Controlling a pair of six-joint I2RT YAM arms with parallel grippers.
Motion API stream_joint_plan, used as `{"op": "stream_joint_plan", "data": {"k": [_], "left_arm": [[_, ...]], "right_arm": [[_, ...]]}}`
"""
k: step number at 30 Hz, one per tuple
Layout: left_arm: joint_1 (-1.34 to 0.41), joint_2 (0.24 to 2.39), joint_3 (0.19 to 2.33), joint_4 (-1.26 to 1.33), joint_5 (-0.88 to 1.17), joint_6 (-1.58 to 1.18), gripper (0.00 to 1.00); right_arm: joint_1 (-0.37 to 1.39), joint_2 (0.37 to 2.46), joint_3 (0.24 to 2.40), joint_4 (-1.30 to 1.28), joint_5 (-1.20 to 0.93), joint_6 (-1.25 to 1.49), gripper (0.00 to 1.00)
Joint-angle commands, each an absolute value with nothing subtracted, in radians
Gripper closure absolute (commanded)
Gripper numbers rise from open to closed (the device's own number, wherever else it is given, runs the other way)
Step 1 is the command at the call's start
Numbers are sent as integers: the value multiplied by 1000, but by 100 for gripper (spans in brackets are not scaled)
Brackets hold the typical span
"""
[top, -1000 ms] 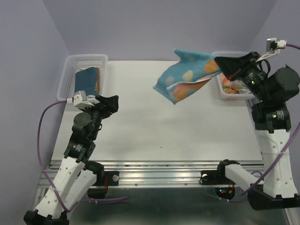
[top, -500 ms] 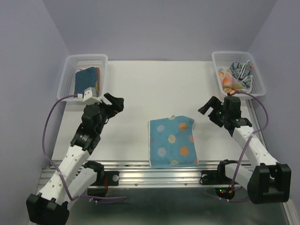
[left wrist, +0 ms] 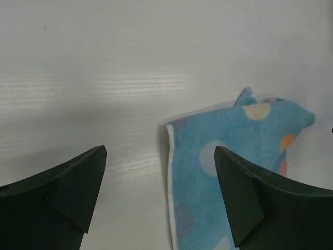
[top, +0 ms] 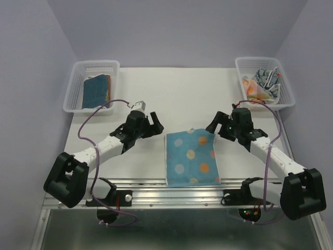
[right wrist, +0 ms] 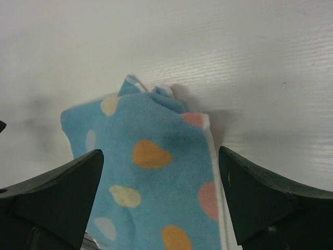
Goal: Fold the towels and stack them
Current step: Move the towel to the center of the board, then flatten out the crumpled towel
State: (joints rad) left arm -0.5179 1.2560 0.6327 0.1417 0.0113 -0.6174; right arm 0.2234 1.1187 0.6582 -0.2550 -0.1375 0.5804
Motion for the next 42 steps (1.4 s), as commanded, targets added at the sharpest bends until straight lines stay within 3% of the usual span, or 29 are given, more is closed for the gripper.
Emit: {"op": "stream_joint_plan", "data": {"k": [1,5,8,10,13,14,18,24,29,32,36,39,42], "left_arm": [[-586,1279,672,201,25,-604,4],[-655,1302,632,225,35,-637,6],[-721,1362,617,294,69,-655,22],[-747,1440,643,317,100,-663,37],[-762,1553,715,321,115,-638,55],[-762,1581,733,315,117,-631,65],[-762,1704,846,232,32,-612,77],[-678,1919,1110,104,-173,-566,78],[-607,1950,1216,89,-106,-525,77],[-609,1875,1191,98,-101,-506,70],[-614,1680,1024,118,-112,-520,39],[-617,1529,875,114,-138,-567,29],[-621,1427,773,74,-147,-646,26]], "right_arm": [[284,1129,612,-189,-115,597,4],[345,1137,552,-161,-139,618,6],[368,1181,528,-121,-144,637,13],[376,1231,515,-72,-144,661,26],[377,1311,528,-22,-149,675,31],[377,1330,534,-9,-149,675,32],[377,1413,592,18,-60,692,34],[376,1578,771,5,58,701,35],[367,1680,952,-81,95,649,34],[365,1658,991,-110,114,638,30],[365,1543,890,-100,55,627,22],[368,1416,757,-123,34,637,22],[385,1300,652,-158,11,655,22]]}}
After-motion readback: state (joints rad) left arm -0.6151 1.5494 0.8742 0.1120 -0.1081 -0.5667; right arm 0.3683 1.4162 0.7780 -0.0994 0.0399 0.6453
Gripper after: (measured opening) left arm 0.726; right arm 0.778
